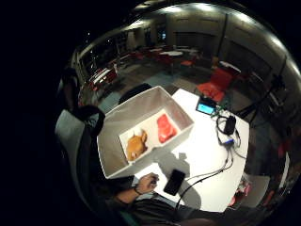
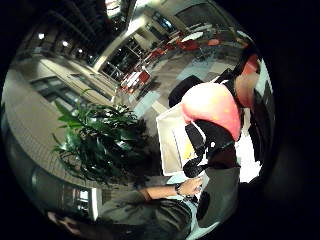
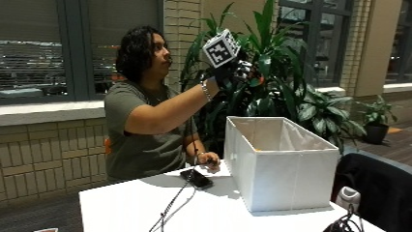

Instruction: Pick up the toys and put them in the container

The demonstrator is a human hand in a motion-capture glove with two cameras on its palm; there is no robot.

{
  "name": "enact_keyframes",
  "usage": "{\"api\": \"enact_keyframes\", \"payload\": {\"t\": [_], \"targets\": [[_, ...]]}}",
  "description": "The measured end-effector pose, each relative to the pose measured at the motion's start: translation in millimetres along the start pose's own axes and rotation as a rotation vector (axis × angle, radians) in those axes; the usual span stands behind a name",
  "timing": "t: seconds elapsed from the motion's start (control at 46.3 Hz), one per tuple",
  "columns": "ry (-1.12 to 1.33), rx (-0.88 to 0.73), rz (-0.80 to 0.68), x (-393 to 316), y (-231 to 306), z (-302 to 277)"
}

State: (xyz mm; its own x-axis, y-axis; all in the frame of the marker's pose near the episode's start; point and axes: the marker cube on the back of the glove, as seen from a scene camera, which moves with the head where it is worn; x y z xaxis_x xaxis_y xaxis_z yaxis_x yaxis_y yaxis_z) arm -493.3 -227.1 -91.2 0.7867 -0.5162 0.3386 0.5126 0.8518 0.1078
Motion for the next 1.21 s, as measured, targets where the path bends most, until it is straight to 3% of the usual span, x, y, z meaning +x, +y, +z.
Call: {"api": "enact_keyframes", "payload": {"t": [0.195, 0.346, 0.649, 0.93, 1.211], "targets": [[0.059, -0.077, 0.057, -0.8, -27.4, 45.4], [0.043, -0.160, 0.066, 24.8, -15.7, 62.4], [0.049, -0.210, -0.016, 118.6, 121.1, 20.6], [0.150, -0.233, 0.100, 192.4, 237.7, -7.6], [0.205, -0.172, 0.225, 217.9, 295.5, -9.7]]}}
